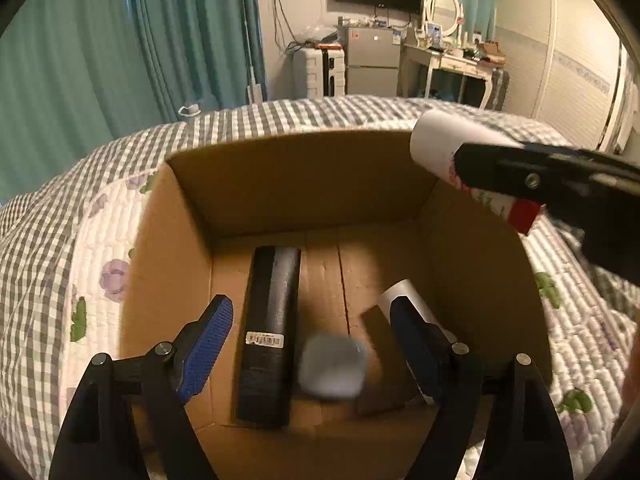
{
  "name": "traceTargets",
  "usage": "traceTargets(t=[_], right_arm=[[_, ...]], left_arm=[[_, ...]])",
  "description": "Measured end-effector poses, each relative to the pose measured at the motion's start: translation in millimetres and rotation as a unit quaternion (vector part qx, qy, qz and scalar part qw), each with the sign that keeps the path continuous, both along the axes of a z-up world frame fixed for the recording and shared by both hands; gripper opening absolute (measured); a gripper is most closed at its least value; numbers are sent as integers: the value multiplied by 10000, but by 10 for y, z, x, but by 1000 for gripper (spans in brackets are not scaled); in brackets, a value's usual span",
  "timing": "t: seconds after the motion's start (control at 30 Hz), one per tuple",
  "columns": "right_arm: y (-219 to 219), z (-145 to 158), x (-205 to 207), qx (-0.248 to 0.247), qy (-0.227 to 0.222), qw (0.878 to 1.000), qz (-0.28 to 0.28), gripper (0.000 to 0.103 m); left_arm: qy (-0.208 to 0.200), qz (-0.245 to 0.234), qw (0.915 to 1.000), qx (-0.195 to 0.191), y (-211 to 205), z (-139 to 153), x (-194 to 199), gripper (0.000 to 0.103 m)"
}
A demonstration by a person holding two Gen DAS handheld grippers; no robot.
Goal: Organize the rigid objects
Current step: 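Withdraw both tools from the box toward the remaining items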
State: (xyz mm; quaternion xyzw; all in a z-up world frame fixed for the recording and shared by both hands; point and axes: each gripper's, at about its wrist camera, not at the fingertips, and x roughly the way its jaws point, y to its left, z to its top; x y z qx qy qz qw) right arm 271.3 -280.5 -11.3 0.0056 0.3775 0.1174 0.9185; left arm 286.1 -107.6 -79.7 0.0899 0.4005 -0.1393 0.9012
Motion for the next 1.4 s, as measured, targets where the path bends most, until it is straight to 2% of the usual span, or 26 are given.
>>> traceTargets(t=[0.13, 0.27, 0.57, 0.7, 0.8, 0.93, 1.03, 1.13, 1.2, 1.23, 1.3, 1.4], right_arm=[[21, 17, 34, 108, 67, 9998, 156, 36], [97, -139, 179, 427, 340, 9975, 455, 36], [362, -431, 374, 8, 510, 9982, 301, 37], [355, -345, 326, -33, 433, 9987, 285, 51], [346, -168, 187, -52, 323, 9991, 272, 52], [327, 159, -170, -269, 157, 9993, 199, 69], [273, 412, -532, -308, 19, 9994, 150, 76], [266, 590, -838, -411, -55, 9990, 177, 80], [272, 684, -1038, -539, -147, 9983, 146, 90], [276, 708, -1134, -575, -185, 9981, 121, 94], [295, 689, -1269, -608, -183, 9980, 84, 96], [387, 483, -1437, -704, -26, 9975, 63, 97]], left_arm=[[-29, 125, 9998, -160, 168, 203, -20, 84], [-160, 303, 9993, -149, 332, 336, -6, 85], [-294, 432, 9986, -67, 578, 320, 69, 86], [-317, 380, 9988, -48, 623, 338, -14, 86], [-456, 392, 9982, 87, 636, 432, -215, 86], [-551, 439, 9974, 137, 694, 580, -588, 93], [-519, 452, 9976, 61, 754, 660, -920, 97], [-623, 421, 9970, 154, 820, 754, -1241, 99], [-671, 437, 9967, 149, 874, 817, -1407, 102], [-694, 455, 9965, 126, 899, 840, -1480, 102], [-700, 494, 9963, 60, 940, 845, -1572, 103], [-637, 638, 9959, -35, 984, 741, -1684, 103]])
